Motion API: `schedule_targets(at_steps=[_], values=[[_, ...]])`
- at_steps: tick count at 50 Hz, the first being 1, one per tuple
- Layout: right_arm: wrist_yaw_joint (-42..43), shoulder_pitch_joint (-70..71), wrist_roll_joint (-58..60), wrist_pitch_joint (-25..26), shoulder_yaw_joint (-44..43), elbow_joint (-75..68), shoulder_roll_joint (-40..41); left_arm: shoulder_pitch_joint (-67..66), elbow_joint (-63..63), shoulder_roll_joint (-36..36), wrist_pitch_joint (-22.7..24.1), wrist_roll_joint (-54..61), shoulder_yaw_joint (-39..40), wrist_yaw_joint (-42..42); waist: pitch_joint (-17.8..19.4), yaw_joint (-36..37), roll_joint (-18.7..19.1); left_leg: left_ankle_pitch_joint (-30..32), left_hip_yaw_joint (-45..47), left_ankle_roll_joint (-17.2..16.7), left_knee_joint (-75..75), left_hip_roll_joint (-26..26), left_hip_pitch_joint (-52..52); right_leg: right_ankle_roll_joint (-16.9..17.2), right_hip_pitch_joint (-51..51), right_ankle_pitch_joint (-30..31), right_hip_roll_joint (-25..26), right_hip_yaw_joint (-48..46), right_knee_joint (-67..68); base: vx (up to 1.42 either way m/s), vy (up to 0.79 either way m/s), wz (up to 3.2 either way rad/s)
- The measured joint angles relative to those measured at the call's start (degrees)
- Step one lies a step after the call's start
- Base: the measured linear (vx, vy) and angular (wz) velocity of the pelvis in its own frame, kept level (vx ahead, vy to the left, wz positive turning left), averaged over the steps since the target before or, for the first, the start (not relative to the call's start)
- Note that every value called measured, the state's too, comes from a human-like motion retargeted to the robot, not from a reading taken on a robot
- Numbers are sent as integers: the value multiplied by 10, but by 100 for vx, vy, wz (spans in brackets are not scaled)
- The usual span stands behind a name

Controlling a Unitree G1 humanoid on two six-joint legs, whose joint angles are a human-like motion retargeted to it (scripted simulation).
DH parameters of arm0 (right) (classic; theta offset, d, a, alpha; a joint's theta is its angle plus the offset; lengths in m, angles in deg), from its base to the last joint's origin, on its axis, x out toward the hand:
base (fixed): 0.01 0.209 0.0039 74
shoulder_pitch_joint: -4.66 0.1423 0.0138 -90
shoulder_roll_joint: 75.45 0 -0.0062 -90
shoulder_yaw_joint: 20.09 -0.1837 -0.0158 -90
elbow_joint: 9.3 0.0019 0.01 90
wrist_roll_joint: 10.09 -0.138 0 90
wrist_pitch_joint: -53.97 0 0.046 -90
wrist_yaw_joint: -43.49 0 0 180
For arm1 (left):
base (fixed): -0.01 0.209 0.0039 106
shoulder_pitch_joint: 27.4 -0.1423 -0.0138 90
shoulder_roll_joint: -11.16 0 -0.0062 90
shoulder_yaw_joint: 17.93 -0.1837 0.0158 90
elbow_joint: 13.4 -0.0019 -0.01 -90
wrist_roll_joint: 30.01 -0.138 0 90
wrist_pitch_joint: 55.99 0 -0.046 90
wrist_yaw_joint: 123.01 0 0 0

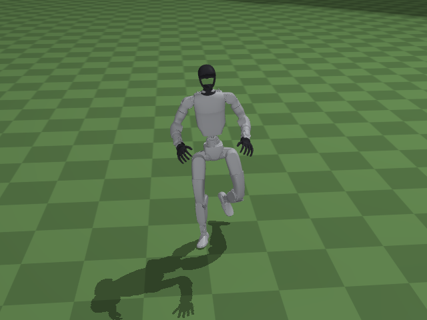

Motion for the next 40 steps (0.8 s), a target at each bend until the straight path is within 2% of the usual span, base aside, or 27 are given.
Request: schedule_targets(at_steps=[3,5,9,11,14,17,20,22,25,28,31,35,37,40], values=[[3,12,-4,2,8,-3,2,-2,10,7,2,5,5,-2,10,37,-7,-59,-2,19,45,-4,-59,7,20,-18,3,29,9,54,-12,-81],[10,23,-14,8,13,-9,0,-4,19,11,-3,14,8,-5,22,61,-9,-95,-7,19,30,-18,-88,-16,67,-14,14,45,-45,52,-8,-89],[14,44,-15,9,28,-20,9,-7,29,16,-2,18,16,-6,43,112,-15,-132,-8,12,-108,-50,-117,-2,99,-29,14,83,-38,51,-2,-102],[14,54,-15,9,35,-24,12,-9,31,17,-2,20,21,-4,48,131,-14,-117,-5,7,-214,-60,-123,3,110,-39,18,97,-32,51,2,-80],[13,68,-11,11,45,-27,15,-12,34,17,-4,21,30,-2,54,151,-3,-57,19,-11,-395,-61,-117,6,130,-54,34,111,-28,52,5,-60],[12,82,-6,11,56,-31,19,-15,34,17,-4,19,37,-1,61,162,14,6,71,-55,-554,-56,-105,6,163,-68,53,119,-31,55,8,-42],[11,97,-1,10,64,-35,21,-16,36,21,-4,14,43,-3,70,169,24,25,131,-100,-648,-55,-97,9,198,-77,64,124,-35,59,11,-36],[12,94,2,12,68,-36,23,-27,41,27,-4,11,43,-4,66,176,22,14,153,-102,-653,-53,-95,12,215,-79,62,131,-32,62,13,-42],[12,109,5,20,67,-46,30,-22,46,46,-7,9,48,-9,67,187,14,27,167,-77,-651,-49,-78,7,227,-73,59,147,-10,65,15,-45],[21,94,1,10,69,-56,49,-40,47,65,4,-10,44,-18,50,185,-2,11,169,-59,-579,-29,-73,0,237,-41,54,155,28,71,19,-19],[25,75,-7,4,59,-67,65,-45,46,84,11,-18,35,-22,39,172,-13,-24,151,-49,-531,-21,-60,-8,219,26,48,139,118,71,23,26],[24,46,-22,0,47,-67,72,-37,40,102,10,-26,9,-23,27,147,-15,-67,119,-36,-502,-17,-34,-22,132,130,35,101,329,64,24,53],[24,42,-32,0,45,-62,68,-21,33,105,4,-26,-4,-22,25,132,-15,-82,104,-35,-493,-20,-26,-32,75,134,24,88,424,56,21,62],[25,41,-42,-4,44,-57,59,6,15,100,-4,-31,-20,-21,28,106,-8,-101,77,-46,-478,-22,-13,-53,9,77,13,72,496,53,18,76]])
